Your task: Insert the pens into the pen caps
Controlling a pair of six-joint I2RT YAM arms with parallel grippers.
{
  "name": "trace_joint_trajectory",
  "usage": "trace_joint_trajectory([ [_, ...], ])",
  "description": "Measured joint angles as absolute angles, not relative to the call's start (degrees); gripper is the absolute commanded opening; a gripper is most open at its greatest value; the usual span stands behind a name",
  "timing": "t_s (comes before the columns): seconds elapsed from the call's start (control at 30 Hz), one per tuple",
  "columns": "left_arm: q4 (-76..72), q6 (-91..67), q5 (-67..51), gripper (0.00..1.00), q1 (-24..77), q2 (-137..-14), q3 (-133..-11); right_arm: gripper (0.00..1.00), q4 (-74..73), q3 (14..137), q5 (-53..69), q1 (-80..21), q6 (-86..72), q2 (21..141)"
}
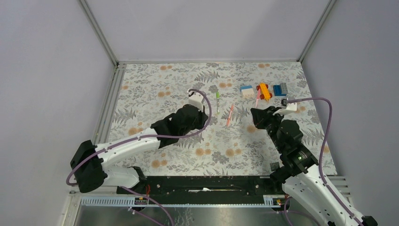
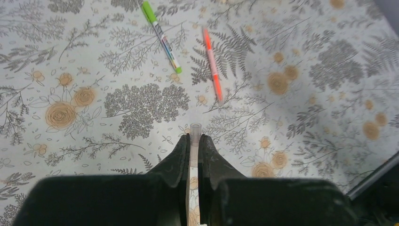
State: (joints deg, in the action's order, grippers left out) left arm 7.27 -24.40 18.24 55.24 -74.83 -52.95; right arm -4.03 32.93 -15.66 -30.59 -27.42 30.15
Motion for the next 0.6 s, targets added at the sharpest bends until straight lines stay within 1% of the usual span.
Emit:
trace_joint_trajectory([
  [0.33, -3.33, -26.92, 17.54, 0.0, 52.6, -62.33, -45.41, 0.0, 5.76, 29.63, -7.73, -30.59, -27.51, 30.5],
  [0.47, -8.38, -29.06, 15.7, 0.0, 50.48, -55.57, -39.66, 0.0, 8.51, 28.73, -5.1, -30.59, -28.25, 31.11],
  [0.6, -11.9, -30.39, 12.08, 0.0, 48.64, -53.04, -38.68, 0.0, 11.11, 28.69, -2.7, -30.59, -29.08, 32.64],
])
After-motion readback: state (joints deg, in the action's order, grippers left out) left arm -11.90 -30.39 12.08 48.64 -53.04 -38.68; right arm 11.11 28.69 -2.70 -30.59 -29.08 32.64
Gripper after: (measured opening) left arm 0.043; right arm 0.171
